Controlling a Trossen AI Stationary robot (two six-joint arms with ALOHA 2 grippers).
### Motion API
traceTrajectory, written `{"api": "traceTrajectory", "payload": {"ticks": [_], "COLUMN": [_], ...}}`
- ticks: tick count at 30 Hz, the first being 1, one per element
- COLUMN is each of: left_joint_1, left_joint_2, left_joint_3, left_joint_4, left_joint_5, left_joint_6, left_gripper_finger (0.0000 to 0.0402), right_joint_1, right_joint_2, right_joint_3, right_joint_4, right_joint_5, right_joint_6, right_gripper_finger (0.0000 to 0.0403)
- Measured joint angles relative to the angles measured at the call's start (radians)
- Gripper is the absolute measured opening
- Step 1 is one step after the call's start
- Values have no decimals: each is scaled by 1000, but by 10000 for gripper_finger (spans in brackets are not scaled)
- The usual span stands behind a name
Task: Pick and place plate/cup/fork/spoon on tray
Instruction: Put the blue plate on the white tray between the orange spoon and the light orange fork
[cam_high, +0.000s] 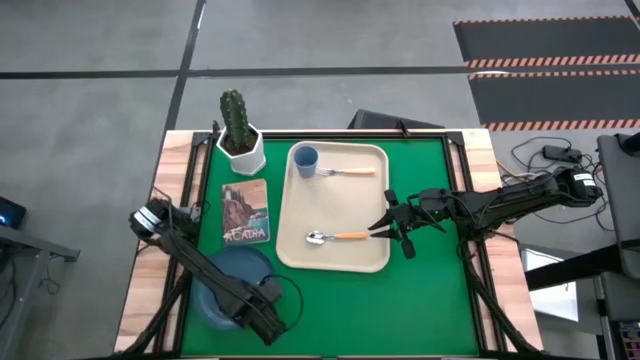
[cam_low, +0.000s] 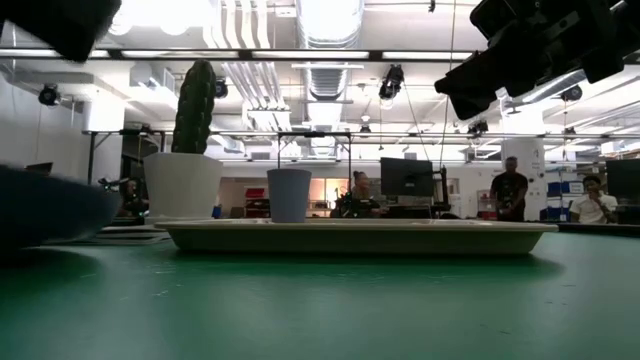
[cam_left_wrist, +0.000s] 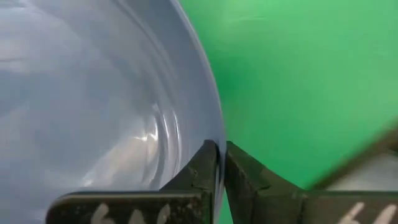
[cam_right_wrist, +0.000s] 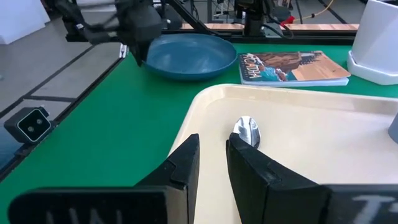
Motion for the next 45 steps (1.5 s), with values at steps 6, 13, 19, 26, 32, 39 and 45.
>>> {"api": "traceTrajectory", "payload": {"ticks": [6,13,19,26,32,39,45], "left_joint_1": [-31,-85,-108,-105,-60,82,246], "left_joint_2": [-25,-35,-36,-38,-48,-44,-43], "left_joint_3": [115,259,365,447,457,415,328], "left_joint_4": [2,-66,-80,-58,-22,-21,-10], "left_joint_5": [-20,-108,-226,-416,-522,-539,-487], "left_joint_6": [0,-1,65,394,700,990,1096], "left_gripper_finger": [1,0,0,0,0,0,0], "right_joint_1": [0,0,0,0,0,0,0], "right_joint_2": [0,0,0,0,0,0,0], "right_joint_3": [0,0,0,0,0,0,0], "right_joint_4": [1,1,1,1,1,1,1], "right_joint_5": [0,4,9,10,11,28,28], "right_joint_6": [-3,-6,-10,-19,-19,-24,-24], "right_gripper_finger": [68,68,68,68,68,68,68]}}
